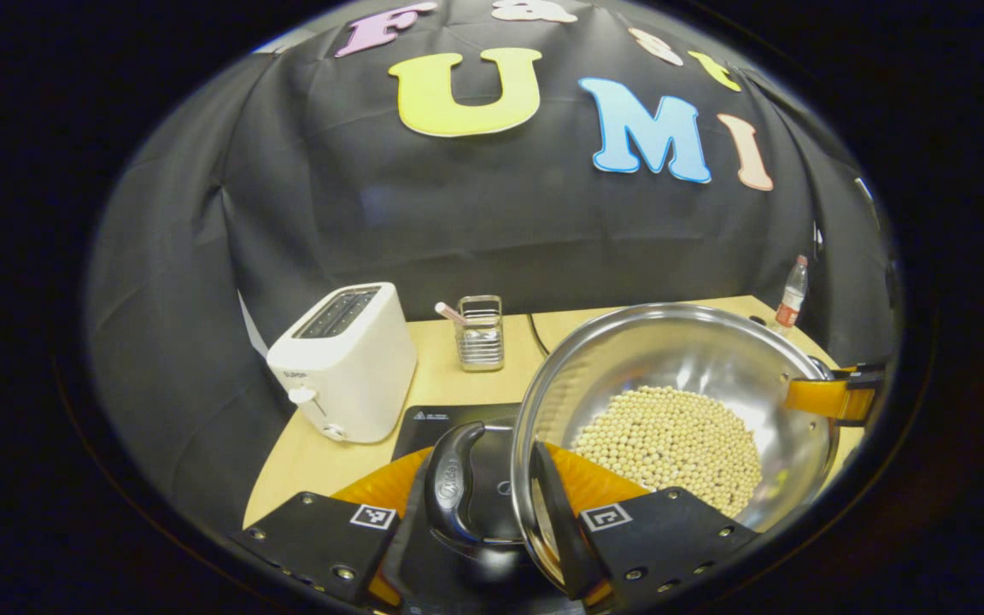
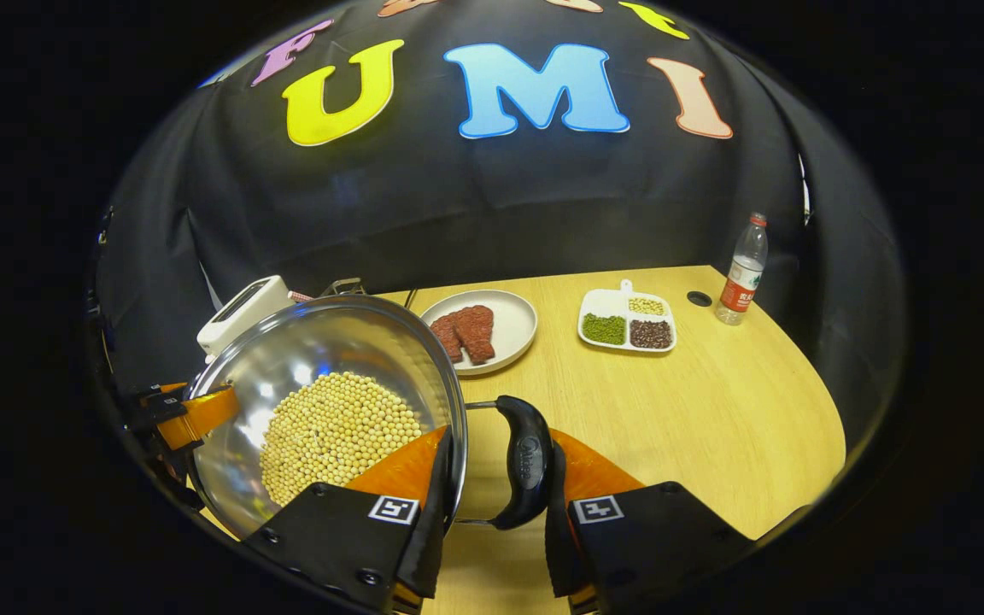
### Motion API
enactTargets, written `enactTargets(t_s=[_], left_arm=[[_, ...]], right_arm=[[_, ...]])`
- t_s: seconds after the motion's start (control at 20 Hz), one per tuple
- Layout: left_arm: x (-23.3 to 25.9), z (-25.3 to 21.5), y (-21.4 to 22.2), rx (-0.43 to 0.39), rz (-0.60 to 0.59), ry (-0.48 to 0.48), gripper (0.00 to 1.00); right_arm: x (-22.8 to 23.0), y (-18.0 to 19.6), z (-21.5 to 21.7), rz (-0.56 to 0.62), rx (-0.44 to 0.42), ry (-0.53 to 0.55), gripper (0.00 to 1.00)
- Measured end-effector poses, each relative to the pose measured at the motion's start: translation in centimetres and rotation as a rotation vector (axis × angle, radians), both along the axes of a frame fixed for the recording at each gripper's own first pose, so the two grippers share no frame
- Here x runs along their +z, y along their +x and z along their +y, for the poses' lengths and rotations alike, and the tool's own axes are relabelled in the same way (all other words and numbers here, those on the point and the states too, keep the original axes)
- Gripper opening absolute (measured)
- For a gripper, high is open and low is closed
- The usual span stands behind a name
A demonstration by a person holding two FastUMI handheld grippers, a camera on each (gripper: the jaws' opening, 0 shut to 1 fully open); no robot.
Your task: First push the handle of the pot to place it horizontally, then grasp the pot with both hands and set it on the induction cooktop.
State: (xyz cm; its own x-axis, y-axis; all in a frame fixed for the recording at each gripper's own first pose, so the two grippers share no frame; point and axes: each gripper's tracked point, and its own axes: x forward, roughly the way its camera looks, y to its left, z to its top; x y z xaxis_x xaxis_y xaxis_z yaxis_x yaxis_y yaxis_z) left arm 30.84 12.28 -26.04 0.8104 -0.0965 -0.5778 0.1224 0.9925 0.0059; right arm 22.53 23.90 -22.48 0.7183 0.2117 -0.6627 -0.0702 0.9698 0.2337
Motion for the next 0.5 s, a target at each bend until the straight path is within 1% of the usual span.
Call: enactTargets(t_s=[0.05,0.1,0.15,0.2,0.25,0.3,0.35,0.4,0.5], left_arm=[[-0.3,0.7,0.0,0.003,0.0,0.002,0.63],[-0.4,1.4,0.1,0.007,0.002,0.002,0.6],[-0.7,2.1,0.4,0.011,0.003,0.003,0.63],[-1.0,2.8,0.6,0.015,0.005,0.003,0.63],[-1.2,3.5,0.9,0.017,0.008,0.003,0.63],[-1.5,4.2,1.2,0.017,0.01,0.004,0.63],[-1.7,4.8,1.4,0.015,0.013,0.007,0.63],[-1.9,5.4,1.6,0.013,0.015,0.01,0.63],[-2.5,6.6,2.3,0.009,0.019,0.016,0.63]], right_arm=[[0.0,0.1,0.6,0.002,0.003,0.002,0.51],[-0.1,0.3,1.3,0.001,0.001,0.004,0.51],[-0.1,0.6,2.0,-0.002,0.0,0.005,0.51],[-0.2,0.7,2.6,-0.002,0.001,0.006,0.48],[-0.3,0.8,3.3,0.001,0.004,0.005,0.48],[-0.4,0.8,4.0,0.004,0.004,0.007,0.51],[-0.6,1.0,4.6,0.006,0.005,0.01,0.48],[-0.8,1.1,5.2,0.008,0.004,0.013,0.51],[-1.0,1.1,6.4,0.012,-0.003,0.02,0.51]])
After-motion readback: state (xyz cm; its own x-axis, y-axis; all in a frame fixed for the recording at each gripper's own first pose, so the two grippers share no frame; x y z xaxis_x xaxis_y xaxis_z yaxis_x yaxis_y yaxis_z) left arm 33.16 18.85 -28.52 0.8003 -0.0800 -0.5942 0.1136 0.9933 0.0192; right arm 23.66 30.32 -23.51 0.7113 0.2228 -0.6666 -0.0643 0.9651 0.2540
